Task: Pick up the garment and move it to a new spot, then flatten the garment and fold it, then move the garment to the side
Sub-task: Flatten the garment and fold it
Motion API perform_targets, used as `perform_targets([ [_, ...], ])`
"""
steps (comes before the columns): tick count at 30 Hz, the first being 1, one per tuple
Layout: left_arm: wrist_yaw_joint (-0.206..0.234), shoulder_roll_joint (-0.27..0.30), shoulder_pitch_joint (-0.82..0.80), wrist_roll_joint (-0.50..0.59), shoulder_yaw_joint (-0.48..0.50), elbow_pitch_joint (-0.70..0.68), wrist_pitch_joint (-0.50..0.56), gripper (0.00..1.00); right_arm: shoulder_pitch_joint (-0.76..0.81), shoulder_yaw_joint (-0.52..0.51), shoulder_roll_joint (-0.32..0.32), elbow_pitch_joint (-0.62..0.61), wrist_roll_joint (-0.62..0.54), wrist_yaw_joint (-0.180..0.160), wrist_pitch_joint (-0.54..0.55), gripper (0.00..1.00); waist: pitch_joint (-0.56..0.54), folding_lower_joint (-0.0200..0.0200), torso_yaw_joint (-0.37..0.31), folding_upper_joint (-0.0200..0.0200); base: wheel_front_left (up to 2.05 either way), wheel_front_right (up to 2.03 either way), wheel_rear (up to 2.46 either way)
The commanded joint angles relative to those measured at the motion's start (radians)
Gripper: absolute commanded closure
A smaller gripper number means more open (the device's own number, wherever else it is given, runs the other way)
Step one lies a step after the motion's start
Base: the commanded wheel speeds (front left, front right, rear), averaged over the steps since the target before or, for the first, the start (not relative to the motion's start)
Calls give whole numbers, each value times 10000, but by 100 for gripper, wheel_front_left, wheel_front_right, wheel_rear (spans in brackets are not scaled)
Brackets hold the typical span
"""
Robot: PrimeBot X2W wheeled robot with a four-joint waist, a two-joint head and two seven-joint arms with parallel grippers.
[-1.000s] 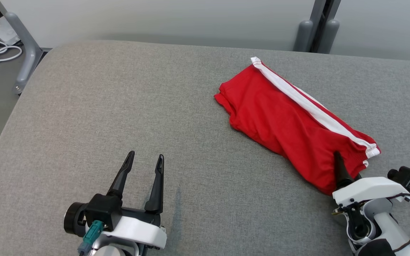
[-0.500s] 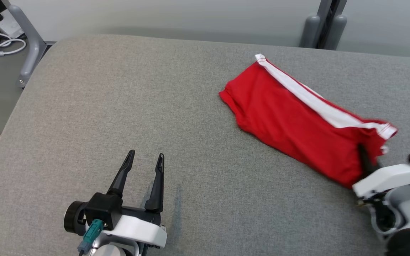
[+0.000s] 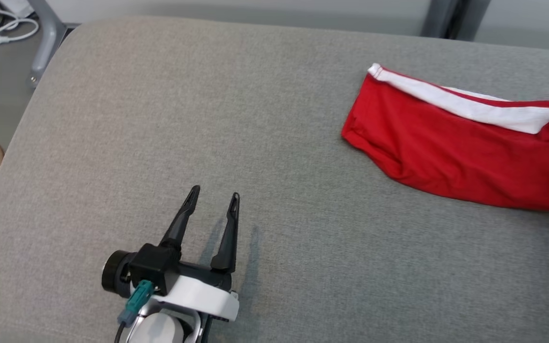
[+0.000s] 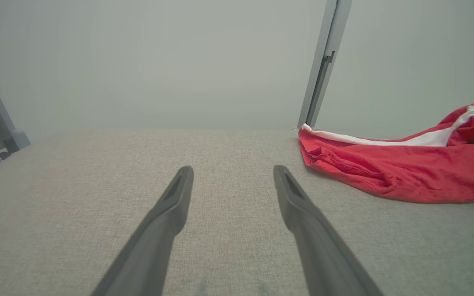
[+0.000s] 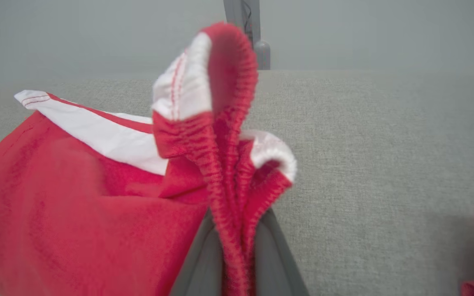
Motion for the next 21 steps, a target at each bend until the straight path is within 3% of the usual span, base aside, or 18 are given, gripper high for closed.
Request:
perform_targets([
  [1, 82, 34, -206, -84, -73, -5, -39, 0, -216, 122, -239, -59, 161, 1, 257, 100, 224, 0, 190, -1, 0, 0, 0],
  [6, 204, 28, -411, -300, -460, 77, -39, 0, -883, 765, -1318, 133, 140, 0, 911, 100, 516, 0, 527, -1, 0, 0, 0],
  [9, 275, 34, -514, -383, -626, 105, -40, 0, -1284, 1114, -1479, 366, 13, 0, 999, 100, 592, 0, 668, -1, 0, 0, 0],
  [15, 359, 31, -449, -480, -722, 219, -39, 0, -1951, 1666, -1147, 582, 160, 0, 1070, 100, 400, 0, 754, -1, 0, 0, 0],
  [21, 321, 31, -362, -531, -694, 282, -41, 0, -2442, 1655, -331, 1009, 951, 0, 1345, 100, 71, 0, 811, -1, 0, 0, 0],
])
